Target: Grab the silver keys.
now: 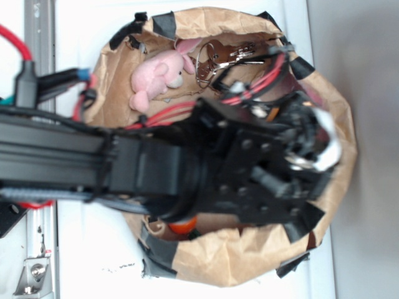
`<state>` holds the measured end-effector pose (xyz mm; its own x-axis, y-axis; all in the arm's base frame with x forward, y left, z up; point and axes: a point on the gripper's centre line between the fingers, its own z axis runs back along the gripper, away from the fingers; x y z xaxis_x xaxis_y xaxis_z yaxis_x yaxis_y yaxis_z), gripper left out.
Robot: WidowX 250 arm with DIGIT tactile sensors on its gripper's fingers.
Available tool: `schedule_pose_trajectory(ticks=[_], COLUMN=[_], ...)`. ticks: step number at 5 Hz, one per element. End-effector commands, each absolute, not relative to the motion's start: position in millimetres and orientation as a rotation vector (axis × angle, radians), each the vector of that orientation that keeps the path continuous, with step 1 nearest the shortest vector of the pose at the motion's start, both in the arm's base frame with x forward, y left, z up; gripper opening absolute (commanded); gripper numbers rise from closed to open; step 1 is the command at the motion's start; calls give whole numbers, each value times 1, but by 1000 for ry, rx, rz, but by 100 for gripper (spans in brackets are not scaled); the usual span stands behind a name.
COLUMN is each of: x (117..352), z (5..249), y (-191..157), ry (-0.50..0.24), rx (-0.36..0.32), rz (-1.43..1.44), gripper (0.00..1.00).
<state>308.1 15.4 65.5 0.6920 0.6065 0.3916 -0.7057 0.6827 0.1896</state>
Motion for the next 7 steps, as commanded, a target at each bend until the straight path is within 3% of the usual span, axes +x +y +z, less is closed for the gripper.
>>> schedule_pose_trajectory(ticks=[1, 3, 7], x=[280, 264, 276], z=[103, 70, 65], y=[49, 52, 58], ry=[-266, -273, -351], rx=[225, -18, -24], rz=[825, 984, 1007], gripper=[100, 100, 100])
